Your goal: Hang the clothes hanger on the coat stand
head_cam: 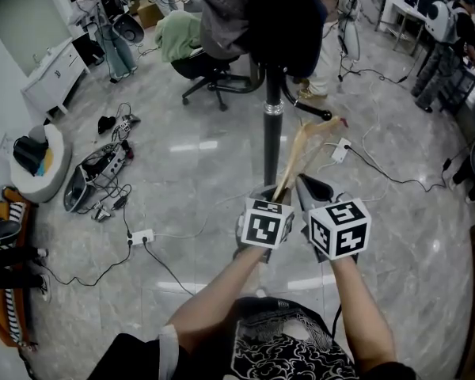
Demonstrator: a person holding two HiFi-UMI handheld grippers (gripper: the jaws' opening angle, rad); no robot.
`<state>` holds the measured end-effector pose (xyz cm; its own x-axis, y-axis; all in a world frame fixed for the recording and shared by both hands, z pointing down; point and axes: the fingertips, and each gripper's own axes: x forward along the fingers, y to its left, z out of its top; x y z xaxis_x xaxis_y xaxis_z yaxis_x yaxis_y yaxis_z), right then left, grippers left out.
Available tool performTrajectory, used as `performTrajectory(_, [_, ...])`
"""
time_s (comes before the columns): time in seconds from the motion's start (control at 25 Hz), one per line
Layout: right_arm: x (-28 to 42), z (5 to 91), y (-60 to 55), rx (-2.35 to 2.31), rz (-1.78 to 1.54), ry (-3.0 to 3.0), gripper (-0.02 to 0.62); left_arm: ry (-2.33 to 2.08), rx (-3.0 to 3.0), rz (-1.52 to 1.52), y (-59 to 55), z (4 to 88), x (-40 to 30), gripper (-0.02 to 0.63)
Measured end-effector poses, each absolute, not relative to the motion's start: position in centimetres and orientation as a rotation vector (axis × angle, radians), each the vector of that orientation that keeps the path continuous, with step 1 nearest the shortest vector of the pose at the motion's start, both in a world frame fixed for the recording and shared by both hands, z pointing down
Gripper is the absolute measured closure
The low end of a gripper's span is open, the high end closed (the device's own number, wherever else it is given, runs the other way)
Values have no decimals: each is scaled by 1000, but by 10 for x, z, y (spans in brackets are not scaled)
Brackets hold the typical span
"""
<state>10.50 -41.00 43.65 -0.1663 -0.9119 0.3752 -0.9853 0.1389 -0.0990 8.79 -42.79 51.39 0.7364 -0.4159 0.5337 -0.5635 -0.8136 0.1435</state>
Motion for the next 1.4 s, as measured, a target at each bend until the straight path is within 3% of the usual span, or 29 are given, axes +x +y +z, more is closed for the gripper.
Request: performTrajectory(1.4, [94, 437, -391, 1803, 502, -2206, 595, -749, 2635, 674, -424, 517, 81, 561])
